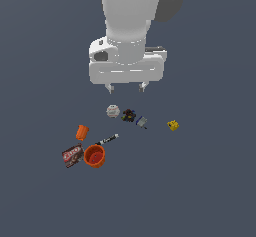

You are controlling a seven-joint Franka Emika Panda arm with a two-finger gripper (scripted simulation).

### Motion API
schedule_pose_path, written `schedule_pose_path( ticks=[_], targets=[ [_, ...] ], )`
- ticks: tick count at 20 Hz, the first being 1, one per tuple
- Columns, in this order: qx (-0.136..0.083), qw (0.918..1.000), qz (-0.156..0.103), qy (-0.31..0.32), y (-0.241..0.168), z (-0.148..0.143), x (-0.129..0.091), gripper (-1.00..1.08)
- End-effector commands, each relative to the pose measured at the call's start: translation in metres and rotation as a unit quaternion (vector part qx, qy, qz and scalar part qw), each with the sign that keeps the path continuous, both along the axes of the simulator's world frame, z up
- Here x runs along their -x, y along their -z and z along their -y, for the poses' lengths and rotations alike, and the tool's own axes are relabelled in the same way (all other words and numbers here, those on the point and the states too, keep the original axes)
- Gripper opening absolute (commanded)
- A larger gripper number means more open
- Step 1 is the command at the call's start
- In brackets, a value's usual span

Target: Pick up a designated object from a clutter of objects.

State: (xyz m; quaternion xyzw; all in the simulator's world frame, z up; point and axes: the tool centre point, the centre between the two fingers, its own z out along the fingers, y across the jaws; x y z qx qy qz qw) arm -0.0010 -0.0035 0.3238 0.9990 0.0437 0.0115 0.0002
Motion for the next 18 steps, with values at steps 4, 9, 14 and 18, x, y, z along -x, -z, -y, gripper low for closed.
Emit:
schedule_pose_path(
  ticks=[4, 9, 14, 18],
  targets=[
    [0.004, 0.9992, -0.001, -0.040, 0.018, 0.001, 0.002, 1.00],
    [0.008, 0.9955, -0.003, -0.095, 0.041, 0.003, 0.006, 1.00],
    [0.012, 0.9869, -0.005, -0.161, 0.069, 0.004, 0.012, 1.00],
    [0.015, 0.9766, -0.007, -0.214, 0.090, 0.004, 0.019, 1.00]
  ],
)
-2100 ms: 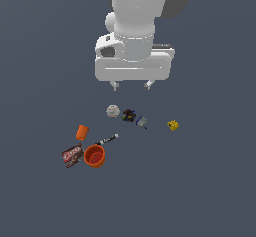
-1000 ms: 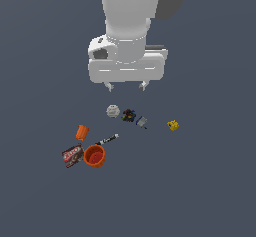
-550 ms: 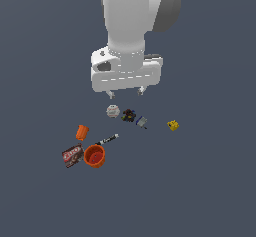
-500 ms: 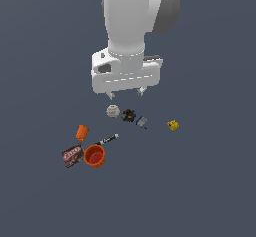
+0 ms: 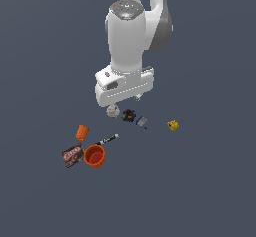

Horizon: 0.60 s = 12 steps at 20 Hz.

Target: Pick up a designated object from a clutter of objects.

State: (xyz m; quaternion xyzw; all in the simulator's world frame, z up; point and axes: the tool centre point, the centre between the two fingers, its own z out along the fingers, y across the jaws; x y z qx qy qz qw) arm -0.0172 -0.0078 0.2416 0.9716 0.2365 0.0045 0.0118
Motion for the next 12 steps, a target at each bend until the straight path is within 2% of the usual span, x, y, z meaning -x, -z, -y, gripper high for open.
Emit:
schedule_pose_path(
  ticks=[1, 7, 12],
  targets=[
    [0.002, 0.9994, -0.001, -0.035, 0.014, 0.000, 0.004, 1.00],
    [0.004, 0.9931, -0.005, -0.117, 0.045, 0.001, 0.017, 1.00],
    [0.005, 0.9827, -0.007, -0.185, 0.069, 0.000, 0.029, 1.00]
  ],
)
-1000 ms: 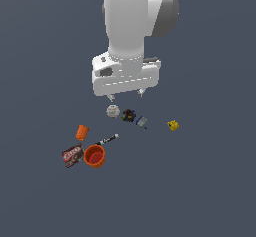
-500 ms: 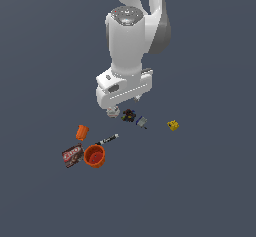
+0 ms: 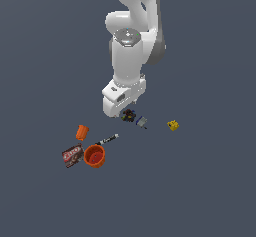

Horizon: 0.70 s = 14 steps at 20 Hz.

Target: Pick up a designated object from a clutter of objects.

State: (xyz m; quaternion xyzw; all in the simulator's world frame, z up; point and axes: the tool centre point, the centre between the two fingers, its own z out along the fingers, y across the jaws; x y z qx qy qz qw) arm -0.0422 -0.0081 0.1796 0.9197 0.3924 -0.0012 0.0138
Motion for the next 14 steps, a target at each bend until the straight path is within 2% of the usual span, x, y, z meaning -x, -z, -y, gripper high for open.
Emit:
schedule_pose_path(
  ticks=[1, 7, 14],
  targets=[
    [0.000, 0.9994, -0.001, -0.035, 0.012, 0.000, 0.006, 1.00],
    [-0.001, 0.9930, -0.004, -0.118, 0.040, -0.002, 0.024, 1.00],
    [-0.004, 0.9769, -0.007, -0.213, 0.069, -0.005, 0.046, 1.00]
  ],
)
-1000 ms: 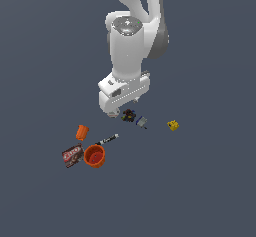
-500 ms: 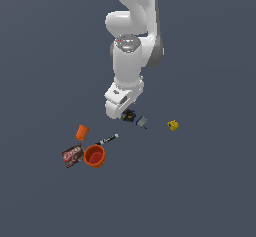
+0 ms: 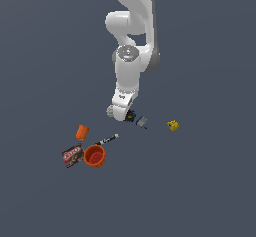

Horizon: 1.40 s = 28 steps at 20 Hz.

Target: Pick up a designated object from a clutter of objects.

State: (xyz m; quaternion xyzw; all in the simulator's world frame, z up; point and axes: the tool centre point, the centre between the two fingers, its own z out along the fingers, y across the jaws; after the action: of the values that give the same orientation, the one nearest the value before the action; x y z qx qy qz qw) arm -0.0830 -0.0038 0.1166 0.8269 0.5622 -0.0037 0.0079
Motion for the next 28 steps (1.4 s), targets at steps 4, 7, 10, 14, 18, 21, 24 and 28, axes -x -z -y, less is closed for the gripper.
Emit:
schedule_pose_path(
  ticks=[4, 7, 10, 14, 18, 21, 24, 28],
  targets=[
    [-0.003, 0.9978, -0.002, -0.067, 0.019, -0.003, 0.016, 1.00],
    [-0.005, 0.9956, -0.002, -0.093, 0.026, -0.004, 0.023, 1.00],
    [-0.007, 0.9935, -0.002, -0.114, 0.031, -0.005, 0.029, 1.00],
    [-0.008, 0.9914, -0.003, -0.130, 0.035, -0.006, 0.033, 1.00],
    [-0.008, 0.9907, -0.003, -0.136, 0.037, -0.006, 0.035, 1.00],
    [-0.008, 0.9910, -0.003, -0.134, 0.037, -0.006, 0.034, 1.00],
    [-0.008, 0.9909, -0.003, -0.134, 0.042, -0.006, 0.035, 1.00],
    [-0.008, 0.9909, -0.003, -0.135, 0.054, -0.006, 0.035, 1.00]
  ],
)
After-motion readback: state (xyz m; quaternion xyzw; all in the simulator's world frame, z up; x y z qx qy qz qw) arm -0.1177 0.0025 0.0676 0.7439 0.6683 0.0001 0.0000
